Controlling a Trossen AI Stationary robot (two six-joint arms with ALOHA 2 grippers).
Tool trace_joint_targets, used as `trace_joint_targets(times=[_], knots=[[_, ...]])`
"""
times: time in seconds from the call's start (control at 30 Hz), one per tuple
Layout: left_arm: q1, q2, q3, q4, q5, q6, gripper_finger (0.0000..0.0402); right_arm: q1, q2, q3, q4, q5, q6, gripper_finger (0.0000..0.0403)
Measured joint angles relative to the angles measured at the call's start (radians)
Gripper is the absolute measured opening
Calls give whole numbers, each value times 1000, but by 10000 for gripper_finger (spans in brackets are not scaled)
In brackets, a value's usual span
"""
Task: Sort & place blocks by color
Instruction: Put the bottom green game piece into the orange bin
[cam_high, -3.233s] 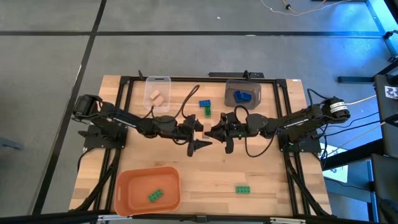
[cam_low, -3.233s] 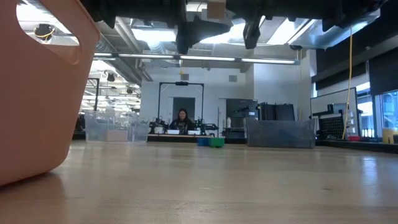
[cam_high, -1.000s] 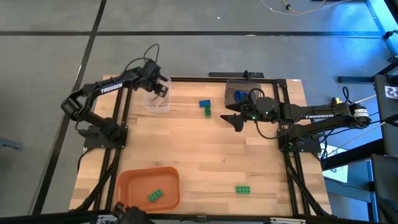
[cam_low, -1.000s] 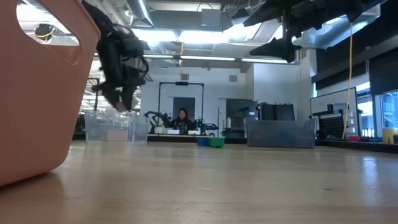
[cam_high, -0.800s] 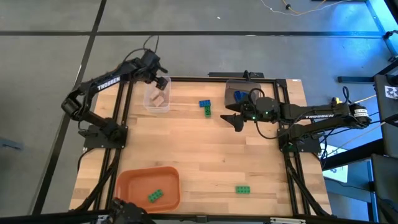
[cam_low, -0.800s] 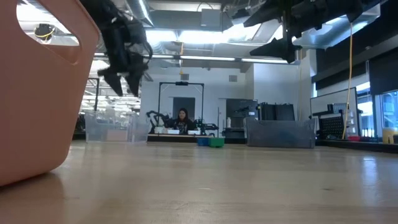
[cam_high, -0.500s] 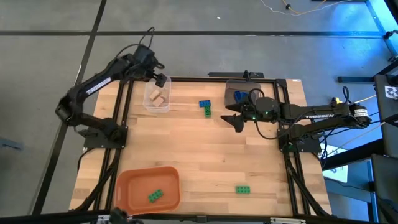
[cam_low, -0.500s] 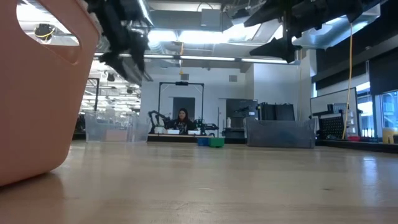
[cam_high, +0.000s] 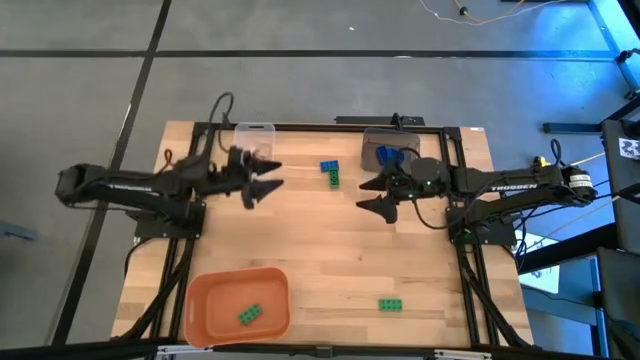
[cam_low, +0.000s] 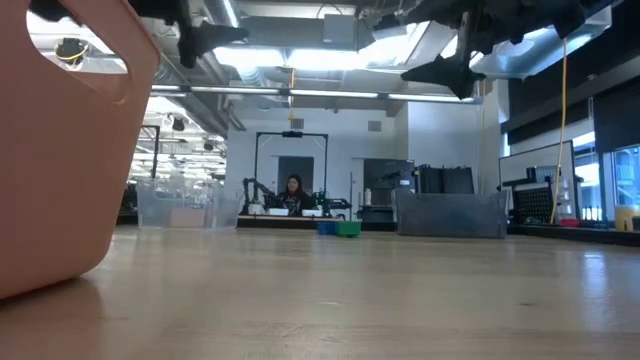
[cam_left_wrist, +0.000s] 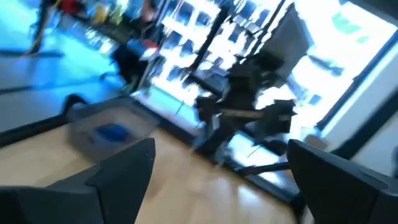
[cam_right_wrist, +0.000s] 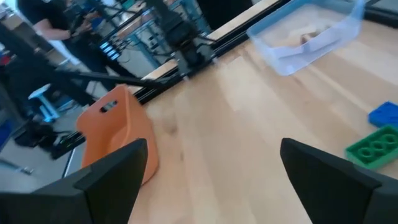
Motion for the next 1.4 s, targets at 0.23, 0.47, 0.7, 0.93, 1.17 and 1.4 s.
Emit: trace_joint_targets(times=[0.23,0.47,0.7,0.93,1.17,1.4], knots=[[-173,-2,-61,66,-144,119,355,20,-1,0,61,-27,-28,368],[-182,3,-61,55,-168,157,355,21,-1,0,77,-27,-27,368],[-182,3,-61,49,-178,178,355,85,0,68,-79,-138,137,368],[-182,3,-61,51,-186,158,355,474,97,385,-743,29,180,359],[-182,3,-61,51,-198,156,355,776,343,484,-908,121,283,359],[-182,3,-61,51,-210,156,355,851,624,483,-876,160,294,359]])
